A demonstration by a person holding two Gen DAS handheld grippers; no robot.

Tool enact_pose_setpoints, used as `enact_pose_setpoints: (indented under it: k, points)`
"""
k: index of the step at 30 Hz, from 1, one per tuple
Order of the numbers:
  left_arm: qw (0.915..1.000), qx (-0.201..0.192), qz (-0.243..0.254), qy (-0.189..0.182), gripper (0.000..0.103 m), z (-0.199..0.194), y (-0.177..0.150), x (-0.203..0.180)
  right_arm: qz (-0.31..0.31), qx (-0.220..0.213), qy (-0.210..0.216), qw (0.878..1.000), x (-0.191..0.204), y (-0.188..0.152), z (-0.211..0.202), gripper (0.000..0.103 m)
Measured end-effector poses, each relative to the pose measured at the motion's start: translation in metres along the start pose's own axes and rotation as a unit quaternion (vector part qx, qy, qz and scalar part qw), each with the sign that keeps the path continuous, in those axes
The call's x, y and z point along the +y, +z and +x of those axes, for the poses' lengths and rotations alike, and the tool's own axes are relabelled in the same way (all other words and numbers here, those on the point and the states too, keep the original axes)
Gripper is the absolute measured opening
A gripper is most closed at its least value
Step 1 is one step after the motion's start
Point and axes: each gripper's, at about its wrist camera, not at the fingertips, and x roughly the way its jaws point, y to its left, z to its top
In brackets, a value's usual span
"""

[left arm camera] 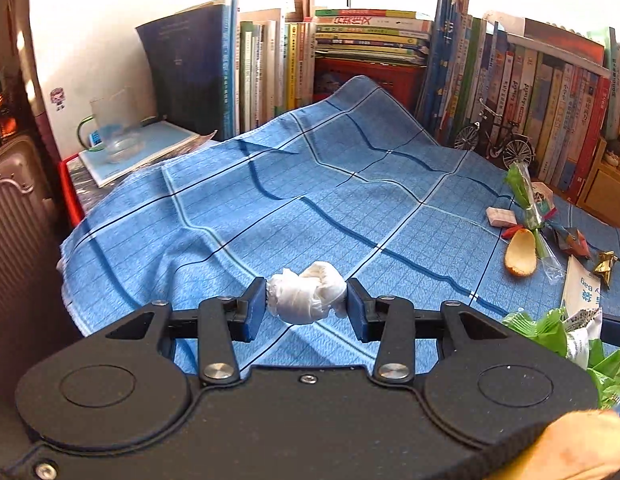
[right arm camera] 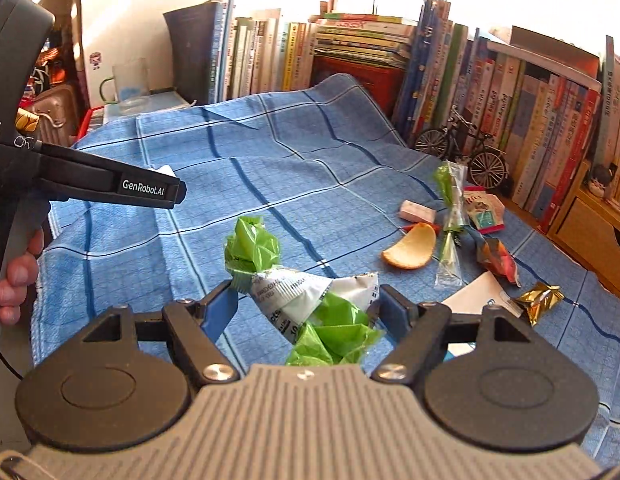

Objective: Collect trash
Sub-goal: 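Carry the tissue ball and green-white wrappers toward the black bin with both tools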

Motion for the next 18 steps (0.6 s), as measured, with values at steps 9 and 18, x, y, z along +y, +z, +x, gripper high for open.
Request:
enact_pose_setpoints:
  k: [9,18]
  points:
    - [0.9985,-0.004,-0.034,0.043,0.04,-0.049,-0.034,0.032,-0.029,-0.014,0.042,0.999,0.03,-0.007,-0.028,0.078]
    - [0.9943,-0.019,-0.061,0.086,0.04,-0.105,-0.062,0.071,-0.054,-0.026,0.074,0.995,0.052,-0.016,-0.051,0.078]
